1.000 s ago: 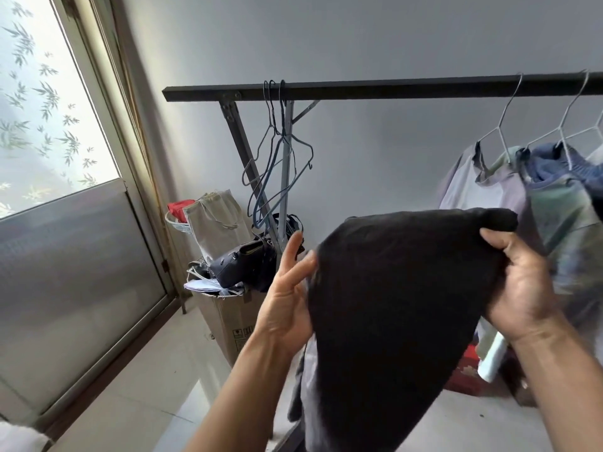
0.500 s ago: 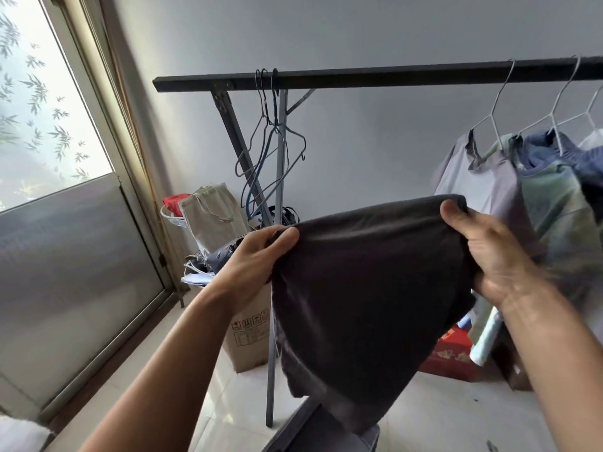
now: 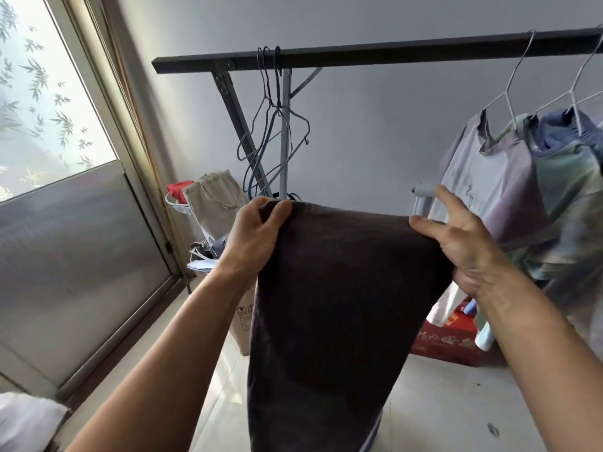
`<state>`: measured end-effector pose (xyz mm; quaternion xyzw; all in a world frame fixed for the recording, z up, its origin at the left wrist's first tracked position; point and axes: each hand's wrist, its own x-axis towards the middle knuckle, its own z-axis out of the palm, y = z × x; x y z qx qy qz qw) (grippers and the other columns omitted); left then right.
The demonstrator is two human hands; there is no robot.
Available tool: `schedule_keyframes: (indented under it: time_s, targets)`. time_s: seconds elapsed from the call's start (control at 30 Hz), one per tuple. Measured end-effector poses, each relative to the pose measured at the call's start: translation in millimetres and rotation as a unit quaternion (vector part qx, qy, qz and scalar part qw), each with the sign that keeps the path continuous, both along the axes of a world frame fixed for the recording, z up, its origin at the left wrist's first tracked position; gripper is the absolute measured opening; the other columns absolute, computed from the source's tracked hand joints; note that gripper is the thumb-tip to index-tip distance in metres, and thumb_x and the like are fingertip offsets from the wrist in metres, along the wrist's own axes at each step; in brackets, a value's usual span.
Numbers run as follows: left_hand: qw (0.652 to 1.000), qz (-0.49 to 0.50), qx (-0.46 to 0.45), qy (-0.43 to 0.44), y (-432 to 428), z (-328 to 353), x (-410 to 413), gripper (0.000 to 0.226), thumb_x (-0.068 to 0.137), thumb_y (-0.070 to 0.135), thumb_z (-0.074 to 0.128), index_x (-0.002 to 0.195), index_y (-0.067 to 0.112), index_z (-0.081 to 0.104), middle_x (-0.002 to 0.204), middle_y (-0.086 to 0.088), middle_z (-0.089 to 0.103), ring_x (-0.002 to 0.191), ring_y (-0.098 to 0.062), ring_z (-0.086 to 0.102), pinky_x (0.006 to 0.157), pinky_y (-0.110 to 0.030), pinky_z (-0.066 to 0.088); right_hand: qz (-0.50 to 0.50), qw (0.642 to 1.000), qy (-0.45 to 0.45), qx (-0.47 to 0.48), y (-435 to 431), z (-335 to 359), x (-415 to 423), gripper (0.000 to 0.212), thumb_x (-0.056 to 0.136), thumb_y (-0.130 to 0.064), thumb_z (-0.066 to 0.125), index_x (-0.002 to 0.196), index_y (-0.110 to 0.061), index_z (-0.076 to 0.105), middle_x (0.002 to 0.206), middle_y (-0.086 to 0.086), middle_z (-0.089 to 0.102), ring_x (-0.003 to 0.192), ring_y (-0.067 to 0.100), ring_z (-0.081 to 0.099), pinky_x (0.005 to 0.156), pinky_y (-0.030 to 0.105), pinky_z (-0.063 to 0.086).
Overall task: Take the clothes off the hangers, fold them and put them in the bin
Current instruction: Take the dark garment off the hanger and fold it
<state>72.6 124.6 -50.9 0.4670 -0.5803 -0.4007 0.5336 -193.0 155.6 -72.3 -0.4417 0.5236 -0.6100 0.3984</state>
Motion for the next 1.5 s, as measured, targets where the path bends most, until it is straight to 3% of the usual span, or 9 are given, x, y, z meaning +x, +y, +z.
schedule_keyframes:
  time_s: [0.13, 0.23, 0.5, 0.6, 0.73, 0.93, 1.1, 1.2, 1.5]
  targets:
    - [0.996, 0.071, 0.040, 0.039, -5, 0, -6, 0.022, 0.094, 0.031, 0.063, 0.109, 0.016, 0.062, 0.101, -0.007, 0.068, 0.096, -0.023, 0.065, 0.093, -0.046, 0.054, 0.062, 0.996, 0.046, 0.050, 0, 1, -1, 0.111, 0.050, -0.057, 0.090, 0.145, -0.040, 0.036, 0.149, -0.006, 0.038, 0.131, 0.023, 0.047, 0.113, 0.044, 0.035]
    - [0.993, 0.056, 0.062, 0.083, -5, 0, -2, 0.020, 0.094, 0.028, 0.064, 0.114, 0.028, 0.063, 0.102, -0.005, 0.062, 0.090, -0.020, 0.059, 0.093, -0.046, 0.054, 0.136, 0.979, 0.082, 0.127, 2, -6, 0, 0.125, 0.044, -0.034, 0.095, 0.149, -0.039, 0.027, 0.146, 0.003, 0.039, 0.127, 0.028, 0.049, 0.110, 0.043, 0.039]
    - [0.980, -0.053, 0.126, 0.147, 4, 10, 17, 0.017, 0.094, 0.009, 0.060, 0.109, 0.011, 0.067, 0.088, -0.003, 0.070, 0.070, -0.007, 0.067, 0.066, -0.021, 0.059, 0.057, 0.993, 0.036, 0.099, 4, 5, 6, 0.041, 0.087, -0.019, 0.068, 0.127, -0.022, 0.062, 0.079, -0.005, 0.070, 0.073, 0.010, 0.062, 0.068, 0.029, 0.045]
    - [0.960, -0.112, 0.137, 0.219, 7, 11, 19, 0.038, 0.087, -0.014, 0.055, 0.120, 0.003, 0.058, 0.088, -0.008, 0.071, 0.073, -0.014, 0.072, 0.069, -0.028, 0.061, 0.081, 0.994, -0.003, 0.079, 8, 9, 10, 0.062, 0.075, -0.041, 0.068, 0.134, -0.029, 0.055, 0.084, -0.014, 0.070, 0.080, 0.006, 0.063, 0.069, 0.032, 0.047]
    - [0.957, -0.115, 0.113, 0.241, 6, 10, 20, 0.044, 0.084, -0.021, 0.053, 0.119, 0.006, 0.058, 0.094, -0.010, 0.067, 0.079, -0.017, 0.071, 0.075, -0.031, 0.061, 0.137, 0.990, -0.015, 0.020, 13, 6, 20, 0.091, 0.071, 0.000, 0.073, 0.143, -0.042, 0.035, 0.102, 0.014, 0.071, 0.092, 0.017, 0.070, 0.073, 0.024, 0.055]
    - [0.985, -0.013, -0.040, -0.167, 0, 7, 33, 0.046, 0.096, 0.009, 0.057, 0.119, 0.048, 0.048, 0.083, -0.019, 0.057, 0.070, -0.023, 0.054, 0.064, -0.040, 0.051, 0.048, 0.994, 0.097, -0.013, 9, 8, 21, 0.062, 0.087, 0.005, 0.063, 0.132, -0.036, 0.053, 0.097, 0.005, 0.066, 0.083, 0.011, 0.064, 0.065, 0.006, 0.049]
    - [0.998, -0.006, 0.052, -0.033, 6, 7, 24, 0.017, 0.097, 0.017, 0.059, 0.097, 0.025, 0.074, 0.086, -0.005, 0.071, 0.075, -0.014, 0.060, 0.075, -0.032, 0.051, 0.012, 0.990, 0.132, 0.052, 4, 9, 20, 0.008, 0.089, -0.024, 0.066, 0.086, -0.020, 0.072, 0.079, -0.004, 0.066, 0.073, 0.008, 0.058, 0.059, 0.010, 0.045]
    - [0.986, -0.070, 0.130, 0.071, 12, 12, 25, 0.019, 0.092, 0.008, 0.063, 0.110, 0.010, 0.070, 0.095, -0.005, 0.070, 0.081, -0.013, 0.064, 0.074, -0.026, 0.057, 0.074, 0.985, 0.104, 0.115, 8, 8, 13, 0.058, 0.058, -0.059, 0.076, 0.085, -0.009, 0.074, 0.079, 0.005, 0.069, 0.074, 0.018, 0.060, 0.063, 0.026, 0.047]
    - [0.930, -0.072, -0.023, -0.359, 12, 10, 54, 0.028, 0.087, 0.005, 0.067, 0.107, 0.024, 0.064, 0.098, 0.000, 0.067, 0.091, -0.007, 0.062, 0.082, -0.020, 0.049, 0.115, 0.943, 0.298, 0.091, 19, 7, 15, 0.021, 0.084, 0.001, 0.070, 0.080, -0.018, 0.075, 0.076, -0.001, 0.075, 0.073, 0.009, 0.068, 0.073, 0.023, 0.051]
